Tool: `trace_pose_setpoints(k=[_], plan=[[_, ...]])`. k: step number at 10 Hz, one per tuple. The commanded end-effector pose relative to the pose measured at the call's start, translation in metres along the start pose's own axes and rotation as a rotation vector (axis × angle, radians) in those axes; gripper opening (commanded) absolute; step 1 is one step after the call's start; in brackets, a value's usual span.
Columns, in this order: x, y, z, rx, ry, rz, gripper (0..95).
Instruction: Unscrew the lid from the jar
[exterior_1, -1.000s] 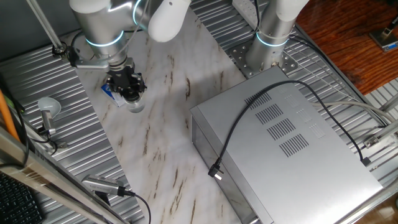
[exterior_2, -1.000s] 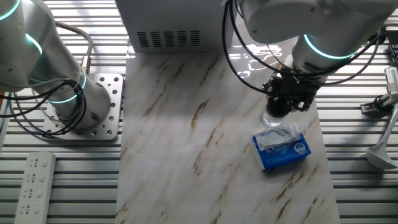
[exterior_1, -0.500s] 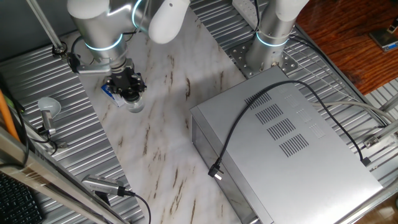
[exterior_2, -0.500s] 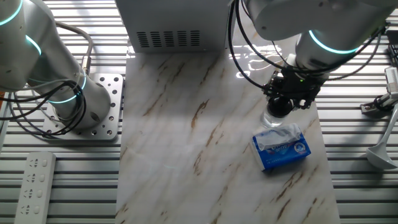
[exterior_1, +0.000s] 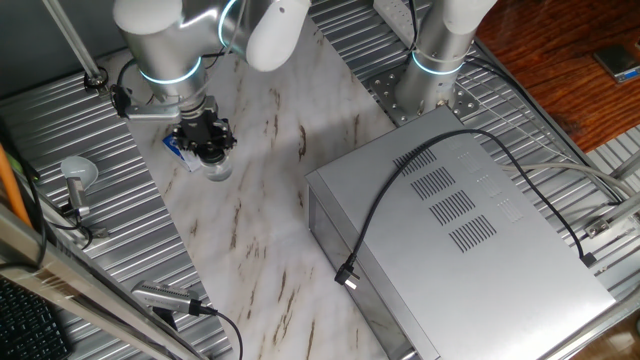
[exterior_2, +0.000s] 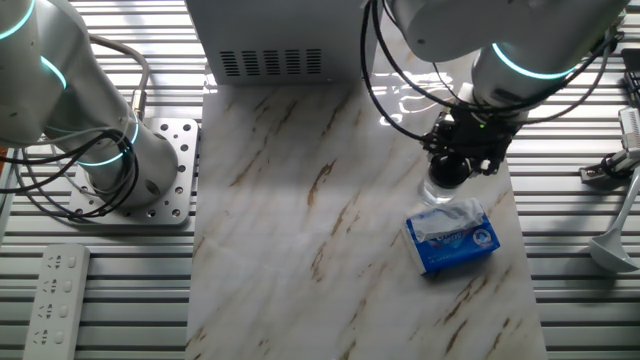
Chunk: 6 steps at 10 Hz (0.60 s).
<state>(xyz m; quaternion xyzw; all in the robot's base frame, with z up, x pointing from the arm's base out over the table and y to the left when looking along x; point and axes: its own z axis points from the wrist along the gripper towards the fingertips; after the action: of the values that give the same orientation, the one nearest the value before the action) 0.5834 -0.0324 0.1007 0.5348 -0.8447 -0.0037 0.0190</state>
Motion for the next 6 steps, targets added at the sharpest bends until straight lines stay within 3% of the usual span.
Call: trace_pose_setpoints(k=[1,6], plan=[[-0.0008,-0.0002,-0.0009,0.000,0.001,-0.004,57.0],[-0.0008,0.0003,-0.0061,-0.003,-0.003,0.009,57.0]])
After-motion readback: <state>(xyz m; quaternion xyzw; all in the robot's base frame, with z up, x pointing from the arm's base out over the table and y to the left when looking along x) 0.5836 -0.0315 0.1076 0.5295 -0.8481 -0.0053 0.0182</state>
